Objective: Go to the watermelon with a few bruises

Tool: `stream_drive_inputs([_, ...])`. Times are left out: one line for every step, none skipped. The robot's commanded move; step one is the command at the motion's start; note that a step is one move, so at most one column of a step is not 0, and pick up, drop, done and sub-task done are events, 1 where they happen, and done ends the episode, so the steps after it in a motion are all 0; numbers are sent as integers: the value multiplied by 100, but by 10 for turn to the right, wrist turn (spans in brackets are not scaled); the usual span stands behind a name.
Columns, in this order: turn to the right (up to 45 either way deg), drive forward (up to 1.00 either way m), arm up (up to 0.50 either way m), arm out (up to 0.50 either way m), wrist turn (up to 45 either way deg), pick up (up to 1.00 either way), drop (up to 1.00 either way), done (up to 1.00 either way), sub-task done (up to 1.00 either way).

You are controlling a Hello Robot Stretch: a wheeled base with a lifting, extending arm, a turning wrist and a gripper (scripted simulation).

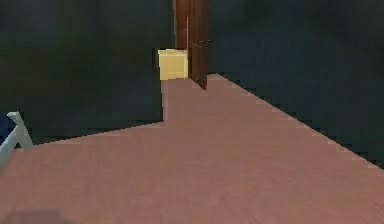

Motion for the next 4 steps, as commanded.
stream_drive_inputs([0,100,0,0,0,0,0,0,0])
stream_drive_inputs([0,100,0,0,0,0,0,0,0])
stream_drive_inputs([30,0,0,0,0,0,0,0,0])
stream_drive_inputs([0,35,0,0,0,0,0,0,0])
